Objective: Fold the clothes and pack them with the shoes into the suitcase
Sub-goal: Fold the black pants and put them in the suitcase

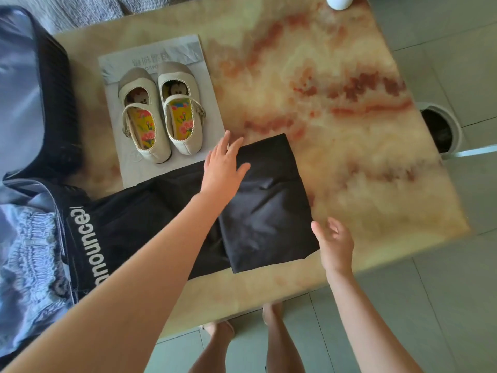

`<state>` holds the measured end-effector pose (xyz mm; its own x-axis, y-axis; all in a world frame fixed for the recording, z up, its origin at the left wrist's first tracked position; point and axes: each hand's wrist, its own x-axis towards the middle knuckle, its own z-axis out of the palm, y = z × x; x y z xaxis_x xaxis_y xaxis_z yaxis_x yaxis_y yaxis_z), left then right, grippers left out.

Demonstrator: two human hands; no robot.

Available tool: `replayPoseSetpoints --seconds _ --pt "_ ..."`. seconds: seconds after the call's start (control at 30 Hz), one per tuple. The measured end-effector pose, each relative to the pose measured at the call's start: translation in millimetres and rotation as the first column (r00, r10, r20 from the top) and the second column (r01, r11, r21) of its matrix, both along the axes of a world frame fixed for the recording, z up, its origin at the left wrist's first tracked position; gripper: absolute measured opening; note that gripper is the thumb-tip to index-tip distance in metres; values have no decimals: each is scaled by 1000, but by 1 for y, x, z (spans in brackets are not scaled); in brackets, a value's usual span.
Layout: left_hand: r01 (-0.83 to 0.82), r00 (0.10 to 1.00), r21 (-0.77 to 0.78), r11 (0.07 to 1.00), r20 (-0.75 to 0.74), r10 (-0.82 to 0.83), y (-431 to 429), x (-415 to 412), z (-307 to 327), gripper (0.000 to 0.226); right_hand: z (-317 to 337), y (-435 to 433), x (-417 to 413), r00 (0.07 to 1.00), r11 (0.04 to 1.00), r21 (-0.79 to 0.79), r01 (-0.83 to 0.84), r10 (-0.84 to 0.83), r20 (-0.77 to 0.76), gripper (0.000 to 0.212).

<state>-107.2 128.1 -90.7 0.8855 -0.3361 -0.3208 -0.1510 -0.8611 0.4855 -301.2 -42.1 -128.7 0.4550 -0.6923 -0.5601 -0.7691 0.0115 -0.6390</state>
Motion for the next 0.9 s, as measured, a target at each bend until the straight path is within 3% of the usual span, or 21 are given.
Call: replayPoseSetpoints --seconds 0.1,0.17,0.27,0.4,0.5,0.57,0.67,0.73,0.8,0.83,0.9 --pt "42 995 136 990 -94 -29 -12 32 -5 53 3 0 -2 998 998 0 -65 65 -19 45" --pt "27 984 176 984 -177 5 -10 43 -7 44 4 6 -5 996 996 18 -82 83 -20 57" --pt "-130 979 98 987 -145 144 2 50 -8 31 -6 13 -14 991 991 -5 -133 133 -22 37" --pt "-271 959 70 960 -73 276 15 49 -13 23 -12 4 -12 999 999 -25 -42 42 22 21" --pt "-255 962 -18 967 -110 252 18 41 -17 25 -11 2 -10 999 999 -42 -22 24 41 28" --pt "-224 960 -80 971 -191 206 18 37 -15 31 -8 9 -17 999 981 -193 -12 22 46 43" --pt "-246 944 -71 967 -245 223 25 37 -13 37 10 46 -26 963 863 -483 -147 237 130 53" --pt "-250 937 -29 968 -258 234 33 36 -11 39 15 77 -26 828 750 -532 -393 540 149 58" --pt "-296 912 -53 954 -311 266 40 35 -12 39 8 103 -23 645 540 -590 -600 763 43 63" --pt "-328 897 -83 941 -338 283 42 35 -12 38 1 111 -20 576 449 -608 -655 817 -18 64" --pt "-388 872 -121 914 -369 322 44 37 -11 39 -9 120 -16 530 390 -589 -708 844 -79 58"
